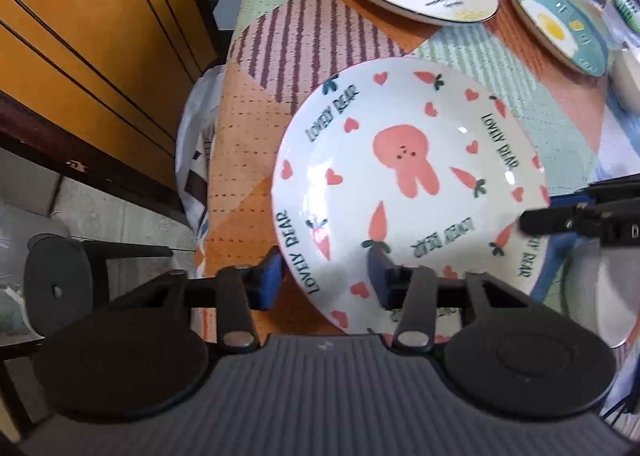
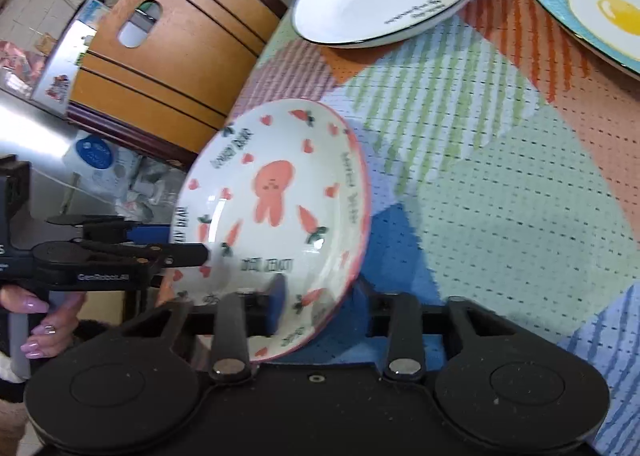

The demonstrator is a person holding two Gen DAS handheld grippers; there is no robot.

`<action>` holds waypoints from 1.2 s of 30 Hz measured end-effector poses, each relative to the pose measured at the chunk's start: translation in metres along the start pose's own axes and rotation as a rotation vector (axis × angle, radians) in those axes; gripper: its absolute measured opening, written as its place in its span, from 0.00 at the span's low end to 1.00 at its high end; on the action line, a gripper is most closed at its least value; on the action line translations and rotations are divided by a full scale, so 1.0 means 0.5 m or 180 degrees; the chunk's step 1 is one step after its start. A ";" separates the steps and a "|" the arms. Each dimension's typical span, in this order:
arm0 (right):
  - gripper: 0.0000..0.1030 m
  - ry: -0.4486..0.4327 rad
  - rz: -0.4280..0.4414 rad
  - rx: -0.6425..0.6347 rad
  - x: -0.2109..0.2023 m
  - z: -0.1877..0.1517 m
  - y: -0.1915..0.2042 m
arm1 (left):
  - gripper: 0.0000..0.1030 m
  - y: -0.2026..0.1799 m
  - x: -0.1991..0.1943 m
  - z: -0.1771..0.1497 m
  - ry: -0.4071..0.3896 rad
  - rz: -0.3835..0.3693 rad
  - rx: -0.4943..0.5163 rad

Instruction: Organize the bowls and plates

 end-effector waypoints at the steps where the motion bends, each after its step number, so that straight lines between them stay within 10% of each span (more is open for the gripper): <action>1: 0.15 -0.0003 -0.0050 0.0009 0.002 -0.001 -0.005 | 0.28 0.001 0.004 -0.005 0.0054 0.0047 0.0017; 10: 0.13 0.0041 0.0150 0.0341 0.030 0.004 -0.031 | 0.28 0.022 0.020 -0.001 0.0082 -0.0142 -0.0352; 36: 0.18 -0.0431 0.0301 -0.0133 -0.012 0.010 -0.015 | 0.28 -0.039 -0.051 0.029 -0.0288 -0.0210 0.0123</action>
Point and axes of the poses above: each gripper's, at about its wrist camera, not at the fingertips, and x roughly the way its jaws point, y to its left, z to its top, the point moved 7 cm from there along x, roughly the way its jaws point, and after that the axes turned 3 degrees about -y, right-handed, at the moved point
